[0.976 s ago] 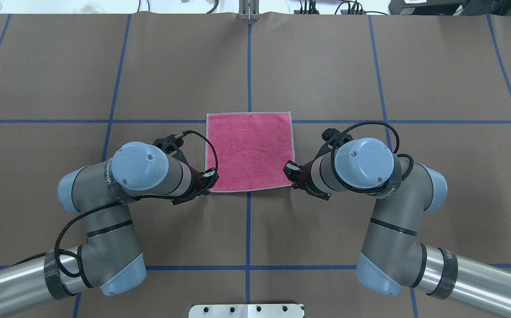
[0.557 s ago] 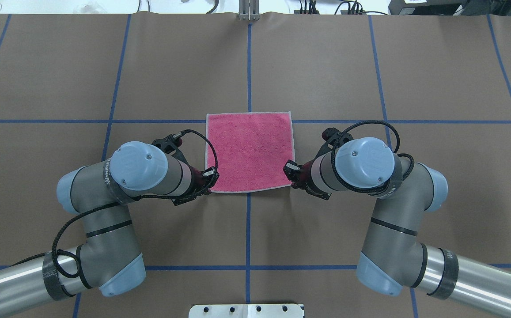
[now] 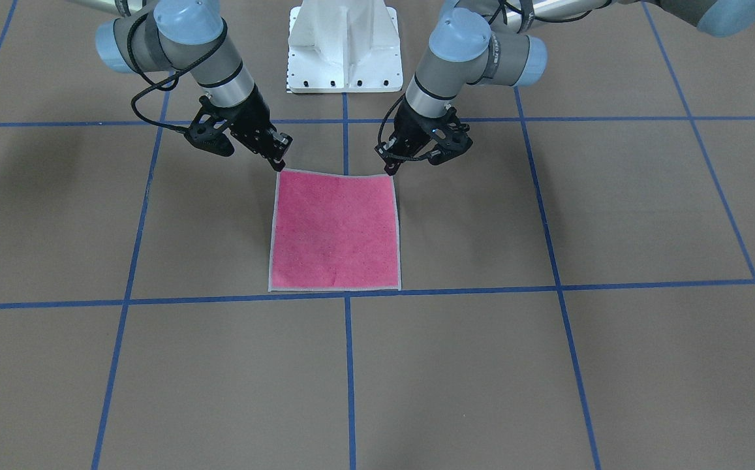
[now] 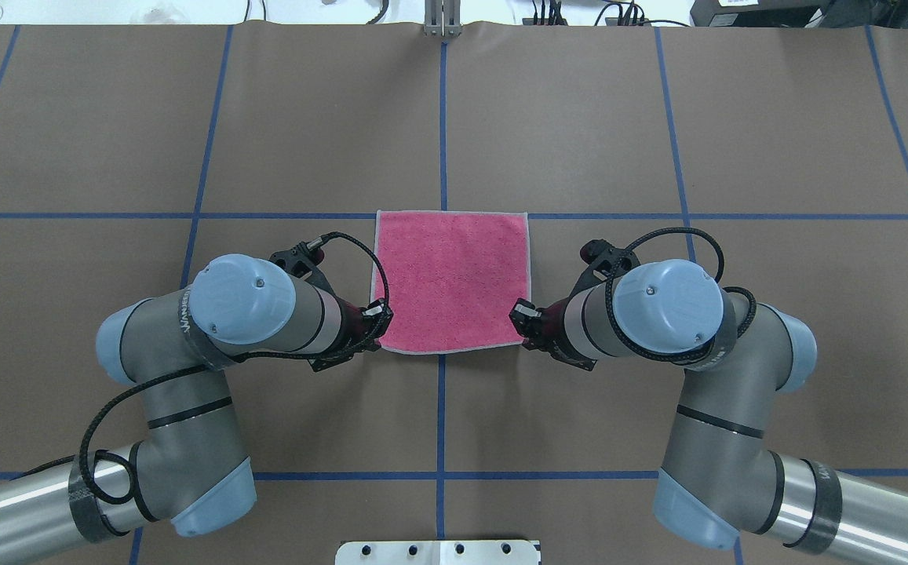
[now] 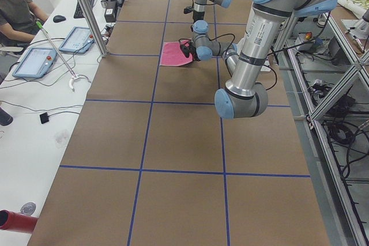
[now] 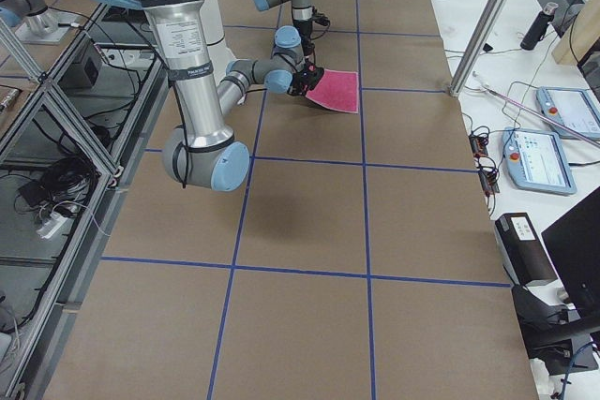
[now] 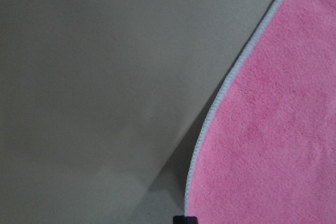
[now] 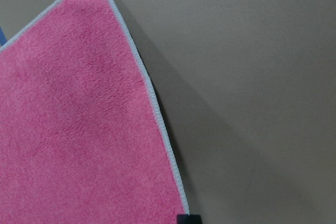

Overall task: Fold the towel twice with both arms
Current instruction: 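Lift the near edge with both grippers and fold it away from the robot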

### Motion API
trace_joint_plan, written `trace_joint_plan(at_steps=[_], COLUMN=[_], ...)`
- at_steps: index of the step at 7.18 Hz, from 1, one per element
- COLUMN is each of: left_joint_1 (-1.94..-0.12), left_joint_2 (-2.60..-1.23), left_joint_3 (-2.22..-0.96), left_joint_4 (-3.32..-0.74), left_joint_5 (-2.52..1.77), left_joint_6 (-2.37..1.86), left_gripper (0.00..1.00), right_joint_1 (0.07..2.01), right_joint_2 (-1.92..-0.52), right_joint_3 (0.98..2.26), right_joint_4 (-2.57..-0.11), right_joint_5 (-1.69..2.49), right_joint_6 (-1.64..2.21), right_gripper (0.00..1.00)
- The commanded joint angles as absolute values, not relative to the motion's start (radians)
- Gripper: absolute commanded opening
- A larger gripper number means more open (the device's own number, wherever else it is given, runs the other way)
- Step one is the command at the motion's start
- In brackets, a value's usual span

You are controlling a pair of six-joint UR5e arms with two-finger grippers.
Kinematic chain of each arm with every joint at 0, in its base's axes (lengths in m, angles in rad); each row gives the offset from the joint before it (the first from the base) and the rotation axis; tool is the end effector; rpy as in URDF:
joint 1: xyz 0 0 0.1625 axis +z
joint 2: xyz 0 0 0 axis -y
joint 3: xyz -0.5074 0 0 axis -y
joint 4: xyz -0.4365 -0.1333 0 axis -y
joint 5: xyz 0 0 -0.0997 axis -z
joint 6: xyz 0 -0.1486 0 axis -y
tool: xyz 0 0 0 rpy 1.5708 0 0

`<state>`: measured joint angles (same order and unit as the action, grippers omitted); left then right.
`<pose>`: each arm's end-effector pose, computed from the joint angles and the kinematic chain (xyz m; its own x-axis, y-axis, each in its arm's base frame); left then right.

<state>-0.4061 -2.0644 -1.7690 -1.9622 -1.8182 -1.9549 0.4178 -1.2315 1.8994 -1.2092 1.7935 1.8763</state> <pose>0.6512 -0.3855 0.3103 0.3300 -0.5374 -0.7761 0.3321 0.8357 -0.4374 -0.5873 -0.3707 0.3599 0.3821 0.4906 0.7831 -0.3541 0.8605 -0.3663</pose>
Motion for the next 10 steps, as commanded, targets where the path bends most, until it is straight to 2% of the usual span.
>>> trace_joint_plan(at_steps=[1, 3, 7, 8, 10], left_joint_1=[-0.371, -0.345, -0.341, -0.363, -0.434], left_joint_2=[-2.036, -1.987, -1.997, -1.997, -2.043], left_joint_3=[-1.827, -1.882, -1.876, -1.870, -1.807], left_joint_4=[-1.962, -1.962, -1.963, -1.963, -1.962], left_joint_5=[-1.819, -1.818, -1.816, -1.810, -1.809], left_joint_6=[-1.997, -2.023, -2.037, -2.026, -2.036], left_gripper=[0.00, 0.00, 0.00, 0.00, 0.00], right_joint_1=[0.399, 0.387, 0.374, 0.406, 0.465], right_joint_2=[-1.249, -1.282, -1.263, -1.256, -1.172], right_joint_3=[1.927, 1.969, 1.970, 1.957, 1.845], right_joint_4=[-1.210, -1.212, -1.212, -1.212, -1.210], right_joint_5=[1.818, 1.838, 1.861, 1.862, 1.864], right_joint_6=[1.878, 1.878, 1.898, 1.898, 1.898], right_gripper=[0.00, 0.00, 0.00, 0.00, 0.00])
